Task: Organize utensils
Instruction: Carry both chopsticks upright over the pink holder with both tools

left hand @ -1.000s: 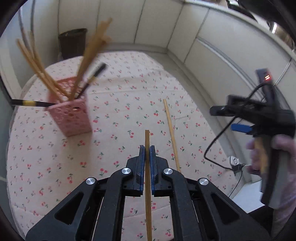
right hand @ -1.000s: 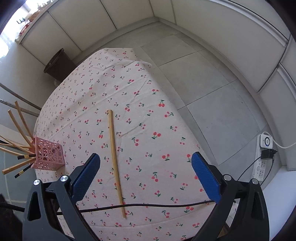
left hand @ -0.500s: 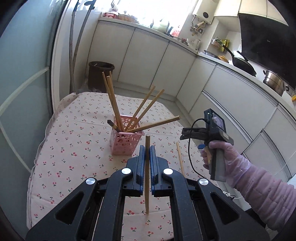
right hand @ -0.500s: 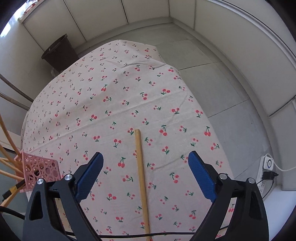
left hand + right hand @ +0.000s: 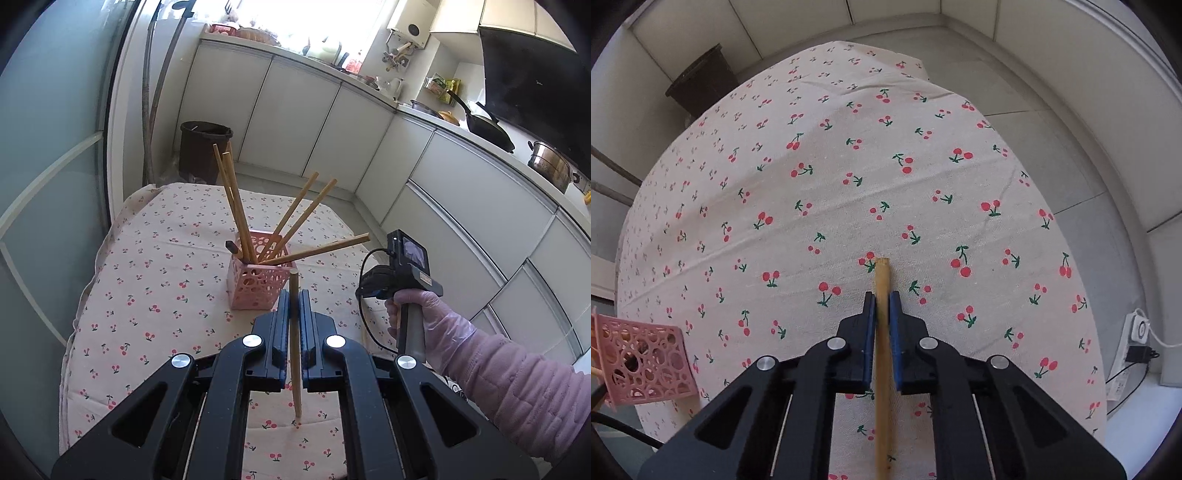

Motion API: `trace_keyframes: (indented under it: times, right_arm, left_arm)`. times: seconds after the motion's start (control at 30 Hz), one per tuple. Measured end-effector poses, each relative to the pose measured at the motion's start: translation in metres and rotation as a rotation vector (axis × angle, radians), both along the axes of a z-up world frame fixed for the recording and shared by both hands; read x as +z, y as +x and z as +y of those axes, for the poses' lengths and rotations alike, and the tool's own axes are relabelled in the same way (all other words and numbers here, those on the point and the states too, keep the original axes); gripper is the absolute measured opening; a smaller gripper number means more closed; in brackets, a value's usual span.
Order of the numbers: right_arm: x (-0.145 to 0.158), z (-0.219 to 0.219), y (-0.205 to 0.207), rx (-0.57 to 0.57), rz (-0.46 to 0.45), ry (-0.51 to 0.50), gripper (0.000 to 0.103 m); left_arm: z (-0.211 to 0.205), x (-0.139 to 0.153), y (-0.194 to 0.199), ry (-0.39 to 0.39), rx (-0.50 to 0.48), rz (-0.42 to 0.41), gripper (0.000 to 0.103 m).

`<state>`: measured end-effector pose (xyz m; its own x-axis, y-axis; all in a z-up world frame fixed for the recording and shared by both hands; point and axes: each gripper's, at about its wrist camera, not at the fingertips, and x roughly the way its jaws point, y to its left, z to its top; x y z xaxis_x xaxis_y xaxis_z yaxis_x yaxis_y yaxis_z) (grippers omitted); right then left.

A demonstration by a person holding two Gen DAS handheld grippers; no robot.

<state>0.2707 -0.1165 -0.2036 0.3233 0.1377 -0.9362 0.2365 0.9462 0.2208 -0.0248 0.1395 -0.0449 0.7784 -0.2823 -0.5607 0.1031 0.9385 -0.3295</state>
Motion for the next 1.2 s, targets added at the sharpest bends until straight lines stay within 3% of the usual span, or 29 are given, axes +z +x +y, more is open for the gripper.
trace_keyframes:
  times: [0.17,0.37,0.6,0.73,1.07,1.2]
  right_arm:
    - [0.034,-0.007,-0.029,0.03,-0.136,0.059,0.008]
    - [0.105,0.001,-0.09,0.168,-0.334,0.059,0.008]
    - [0.171,0.001,-0.155,0.227,-0.497,0.113,0.008]
    - [0.208,-0.005,-0.171,0.225,-0.561,0.125,0.008]
    - [0.318,-0.011,-0.174,0.188,-0.781,0.228,0.008]
    - [0.346,0.001,-0.169,0.211,-0.838,0.245,0.008]
  left_arm:
    - [0.002,0.002,-0.001,0.001,0.017,0.005,0.005]
    - [-0.001,0.009,-0.008,0.016,0.038,-0.01,0.005]
    - [-0.004,0.022,-0.014,0.026,0.073,-0.035,0.005]
    - [0.0,0.043,-0.012,0.019,0.1,-0.063,0.005]
    - [0.001,0.134,0.022,0.073,0.151,-0.233,0.005]
    - [-0.001,0.15,0.047,0.082,0.173,-0.274,0.005]
